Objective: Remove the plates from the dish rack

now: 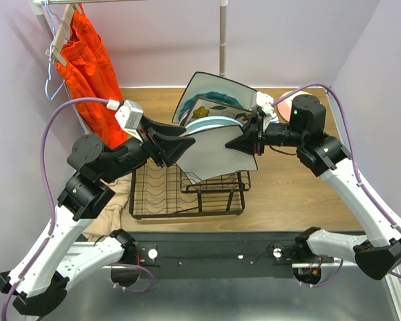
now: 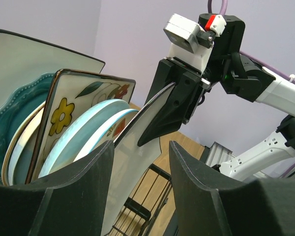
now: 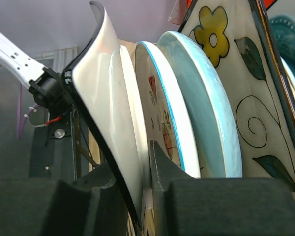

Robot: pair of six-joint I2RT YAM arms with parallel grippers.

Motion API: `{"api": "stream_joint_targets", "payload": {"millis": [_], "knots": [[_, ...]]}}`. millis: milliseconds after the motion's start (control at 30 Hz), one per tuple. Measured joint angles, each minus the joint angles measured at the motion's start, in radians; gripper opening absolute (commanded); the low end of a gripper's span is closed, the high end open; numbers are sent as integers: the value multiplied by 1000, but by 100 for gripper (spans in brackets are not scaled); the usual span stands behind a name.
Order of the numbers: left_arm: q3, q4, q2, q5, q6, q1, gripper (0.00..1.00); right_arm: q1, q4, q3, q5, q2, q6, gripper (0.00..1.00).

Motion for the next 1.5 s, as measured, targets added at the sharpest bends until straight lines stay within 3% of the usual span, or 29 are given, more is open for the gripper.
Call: {"api": "stream_joint_targets", "payload": {"millis": [133,167,1500], "knots": [[0,0,0,0,-3,0,57,1,1,0,11,-3,-37,1],[1,-1,1,0,-3,0,57,2,0,0,10,-3,-41,1],[97,-15,-41,12,-74,0,58,4,-77,176,63,8,58,1]]}}
